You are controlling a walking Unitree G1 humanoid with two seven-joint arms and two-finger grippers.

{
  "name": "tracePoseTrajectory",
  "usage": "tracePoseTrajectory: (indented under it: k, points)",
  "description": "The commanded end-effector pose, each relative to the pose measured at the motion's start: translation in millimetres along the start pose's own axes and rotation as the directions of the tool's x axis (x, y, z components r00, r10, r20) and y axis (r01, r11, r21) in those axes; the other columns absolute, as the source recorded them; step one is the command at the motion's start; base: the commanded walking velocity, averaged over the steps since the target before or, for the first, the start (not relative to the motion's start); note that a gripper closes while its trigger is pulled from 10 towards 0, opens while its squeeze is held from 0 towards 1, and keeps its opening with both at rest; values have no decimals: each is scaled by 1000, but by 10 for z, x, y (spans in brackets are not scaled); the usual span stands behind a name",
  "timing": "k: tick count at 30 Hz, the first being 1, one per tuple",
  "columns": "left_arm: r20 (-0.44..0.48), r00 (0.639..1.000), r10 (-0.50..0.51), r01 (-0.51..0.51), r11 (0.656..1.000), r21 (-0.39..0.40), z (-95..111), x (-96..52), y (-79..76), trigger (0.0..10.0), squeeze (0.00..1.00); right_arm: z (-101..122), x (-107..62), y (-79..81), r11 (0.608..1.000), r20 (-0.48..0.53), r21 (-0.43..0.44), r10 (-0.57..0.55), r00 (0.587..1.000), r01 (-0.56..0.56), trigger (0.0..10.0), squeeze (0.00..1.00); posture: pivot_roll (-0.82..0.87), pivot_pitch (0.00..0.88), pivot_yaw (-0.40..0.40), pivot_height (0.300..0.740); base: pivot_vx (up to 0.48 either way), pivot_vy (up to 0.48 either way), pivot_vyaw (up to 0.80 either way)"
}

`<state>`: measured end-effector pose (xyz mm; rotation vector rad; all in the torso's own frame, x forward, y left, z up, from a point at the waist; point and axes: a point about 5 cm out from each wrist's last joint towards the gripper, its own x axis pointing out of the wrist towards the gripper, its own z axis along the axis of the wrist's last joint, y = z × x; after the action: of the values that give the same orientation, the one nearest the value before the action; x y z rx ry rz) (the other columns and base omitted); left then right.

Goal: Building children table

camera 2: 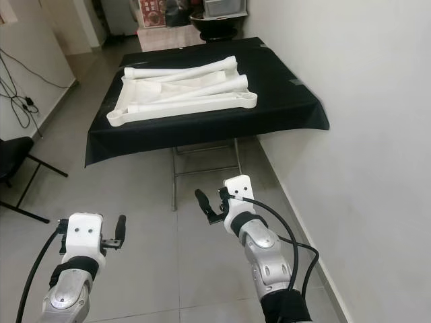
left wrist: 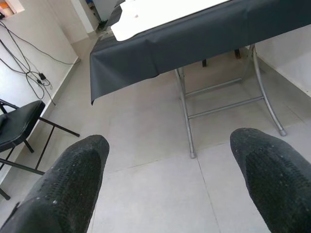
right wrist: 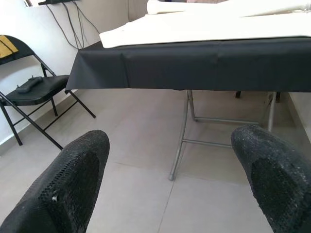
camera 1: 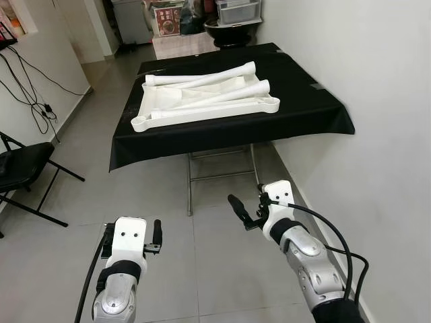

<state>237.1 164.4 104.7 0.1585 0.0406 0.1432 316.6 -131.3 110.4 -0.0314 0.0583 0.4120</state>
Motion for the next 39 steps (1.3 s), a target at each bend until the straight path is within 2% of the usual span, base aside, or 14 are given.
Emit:
tracePoseTrajectory:
  k: [1, 29, 32, 35, 37, 38, 39]
  points:
    - [-33, 999, 11, -11, 1000, 7, -62, -5, 36, 10000, 0, 12, 23, 26, 1000, -2, 13, 12, 1000, -12, 10000, 0, -61, 61, 82, 740, 0, 0, 0]
    - [-59, 998, -17, 16, 1000, -20, -90, 13, 51, 10000, 0, 11, 35, 43, 1000, -3, 13, 28, 1000, -28, 10000, 0, -73, 51, 95, 740, 0, 0, 0]
    - [-34, 997, -72, 69, 995, -66, -60, -6, 50, 10000, 0, 30, 49, 50, 999, 2, -14, 29, 1000, -29, 10000, 0, -78, 41, 99, 740, 0, 0, 0]
    - [-19, 996, -91, 90, 993, -75, -43, -15, 55, 10000, 0, 41, 56, 54, 999, 7, -24, 31, 999, -31, 10000, 0, -77, 40, 100, 740, 0, 0, 0]
    - [25, 994, -104, 104, 995, 8, 15, -23, 71, 10000, 0, 50, 68, 74, 999, 16, -24, 46, 999, -46, 10000, 0, -77, 29, 112, 740, 0, 0, 0]
    - [25, 994, -104, 104, 995, 8, 15, -23, 71, 10000, 0, 50, 68, 74, 999, 16, -24, 46, 999, -46, 10000, 0, -77, 29, 112, 740, 0, 0, 0]
    - [31, 994, -104, 103, 994, 45, 28, -22, 71, 10000, 0, 51, 68, 81, 998, 20, -23, 51, 999, -50, 10000, 0, -77, 29, 112, 740, 0, 0, 0]
